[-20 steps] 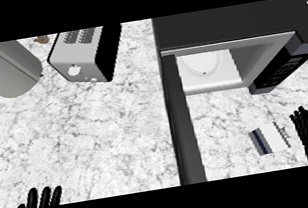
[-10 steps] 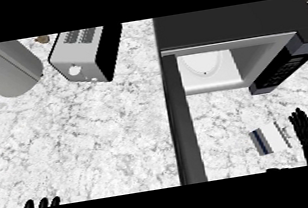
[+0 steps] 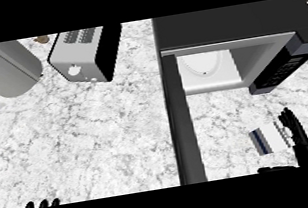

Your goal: Pick up the milk, place it into the microwave and close the microwave

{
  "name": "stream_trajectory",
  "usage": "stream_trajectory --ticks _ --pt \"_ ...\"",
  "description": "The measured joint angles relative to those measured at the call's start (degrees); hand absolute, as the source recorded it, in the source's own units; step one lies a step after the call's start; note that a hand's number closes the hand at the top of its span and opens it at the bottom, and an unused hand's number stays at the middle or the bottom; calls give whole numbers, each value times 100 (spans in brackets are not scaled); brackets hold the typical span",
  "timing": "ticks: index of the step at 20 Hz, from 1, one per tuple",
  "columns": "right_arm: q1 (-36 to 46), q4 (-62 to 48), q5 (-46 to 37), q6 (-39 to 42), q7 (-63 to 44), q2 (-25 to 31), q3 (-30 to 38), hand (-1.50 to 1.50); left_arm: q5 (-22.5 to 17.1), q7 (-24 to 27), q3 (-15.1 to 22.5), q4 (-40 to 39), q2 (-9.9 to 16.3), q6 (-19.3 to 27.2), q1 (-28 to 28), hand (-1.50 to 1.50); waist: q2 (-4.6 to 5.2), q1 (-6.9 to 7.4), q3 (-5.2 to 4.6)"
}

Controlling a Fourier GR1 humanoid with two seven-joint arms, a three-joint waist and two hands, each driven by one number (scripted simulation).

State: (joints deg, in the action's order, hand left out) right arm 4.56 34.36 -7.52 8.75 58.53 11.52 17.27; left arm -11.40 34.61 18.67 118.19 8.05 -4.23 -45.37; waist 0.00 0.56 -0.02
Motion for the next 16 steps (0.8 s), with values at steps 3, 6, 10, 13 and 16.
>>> stream_trajectory --ticks 3,6,10,13,16 --pt "124 -126 1 -14 22 -9 -50 -150 -138 -74 -97 11 89 -66 51 -150 -1 -6 -10" --pt "279 -158 76 -6 -30 -39 -68 -150 -160 -14 -116 -21 123 -98 28 -150 -1 -4 -2" --pt "545 -462 150 -50 -12 -41 -22 -150 -185 -69 -154 -68 107 -52 159 -150 3 1 6" --pt "663 -633 219 -155 57 -5 94 150 -141 -51 -79 127 147 -35 -35 -150 3 14 4" --pt "735 -692 105 -414 157 24 90 150 -175 -18 -84 159 207 -90 -122 -150 3 25 5"
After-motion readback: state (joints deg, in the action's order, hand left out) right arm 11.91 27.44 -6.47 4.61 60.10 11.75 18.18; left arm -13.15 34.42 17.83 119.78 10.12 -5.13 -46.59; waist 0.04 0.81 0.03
